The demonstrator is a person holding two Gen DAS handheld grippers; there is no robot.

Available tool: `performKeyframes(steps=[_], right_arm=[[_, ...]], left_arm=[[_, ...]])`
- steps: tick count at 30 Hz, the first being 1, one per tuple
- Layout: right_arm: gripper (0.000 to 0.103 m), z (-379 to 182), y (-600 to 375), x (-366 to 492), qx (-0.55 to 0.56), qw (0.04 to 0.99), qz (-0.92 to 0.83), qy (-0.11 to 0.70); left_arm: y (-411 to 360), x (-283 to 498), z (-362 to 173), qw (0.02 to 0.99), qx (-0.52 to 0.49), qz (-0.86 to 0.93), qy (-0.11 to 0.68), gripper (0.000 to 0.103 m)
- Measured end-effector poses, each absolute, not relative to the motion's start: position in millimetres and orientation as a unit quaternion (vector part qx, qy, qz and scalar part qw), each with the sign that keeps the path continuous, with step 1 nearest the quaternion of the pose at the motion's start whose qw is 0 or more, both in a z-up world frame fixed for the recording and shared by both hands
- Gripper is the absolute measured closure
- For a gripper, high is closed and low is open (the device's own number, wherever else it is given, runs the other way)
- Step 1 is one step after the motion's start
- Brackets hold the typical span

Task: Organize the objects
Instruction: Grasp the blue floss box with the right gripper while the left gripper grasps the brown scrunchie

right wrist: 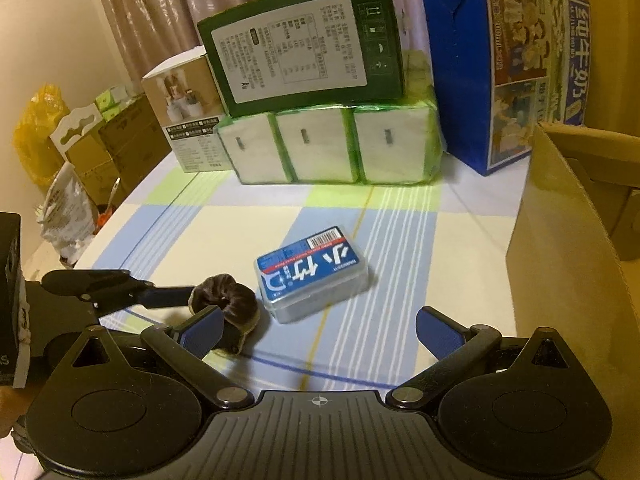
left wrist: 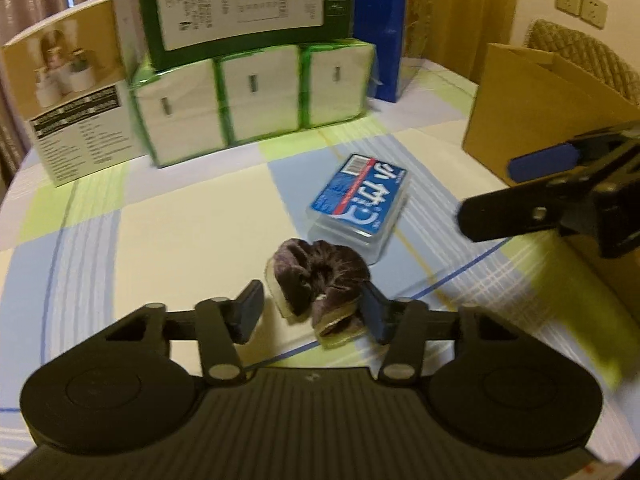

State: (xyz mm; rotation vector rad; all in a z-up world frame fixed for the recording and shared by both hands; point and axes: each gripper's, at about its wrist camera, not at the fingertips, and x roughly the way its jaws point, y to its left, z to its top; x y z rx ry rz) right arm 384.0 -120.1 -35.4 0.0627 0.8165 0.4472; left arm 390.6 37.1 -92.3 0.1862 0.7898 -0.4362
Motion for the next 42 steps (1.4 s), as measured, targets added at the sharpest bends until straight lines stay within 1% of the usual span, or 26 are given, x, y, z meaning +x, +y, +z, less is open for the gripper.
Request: performKeyframes(steps=[4, 6, 8, 15, 18, 25, 33, 34, 36, 42], right_arm=[[0.002, -37.5, -116.5, 388.0, 0.028, 0.893, 0.214, 0.395], [0.002, -37.7, -116.8, 388.6, 0.029, 0.894, 0.212, 0.394], [0.002, -37.9, -115.8, 389.0, 0.024, 0.894, 0.212, 0.394], [0.002, -40.7, -101.3, 399.2, -0.007, 0.896, 0.217, 0.387], [0.002, -47.8, -89.8, 407.3, -0.031, 0.895, 0.223, 0.385], [0.002, -70.9, -71.9, 429.5, -0.092, 0.887, 0.235, 0.388], [0.002, -86.0, -63.9, 448.2, -0.123, 0.878, 0.248, 0.391], [0.003, -86.5, -64.1, 450.5, -0.12, 0.878, 0.245, 0.393], [0.017, -87.8, -66.7, 454.0, -0.106, 0.876, 0.246, 0.402], [0.019, -83.9, -67.1, 442.0, -0.098, 0.88, 0.224, 0.407]], left_arm=[[33.6, 391.3, -95.6, 0.893, 0.084, -0.224, 0.381, 0.071], [35.1, 389.9, -96.5, 0.894, 0.073, -0.223, 0.381, 0.081], [39.8, 387.9, -94.3, 0.897, 0.055, -0.214, 0.382, 0.086], [73.2, 365.7, -79.5, 0.914, 0.014, -0.133, 0.382, 0.087], [82.8, 359.9, -79.0, 0.92, 0.014, -0.095, 0.381, 0.087], [98.7, 365.0, -69.1, 0.927, -0.015, -0.084, 0.365, 0.087], [98.0, 381.1, -77.9, 0.928, -0.008, -0.085, 0.364, 0.087], [97.1, 383.0, -78.8, 0.928, -0.008, -0.086, 0.363, 0.087], [93.9, 385.1, -79.9, 0.927, -0.006, -0.089, 0.364, 0.087], [88.6, 378.7, -81.4, 0.926, -0.003, -0.093, 0.367, 0.087]])
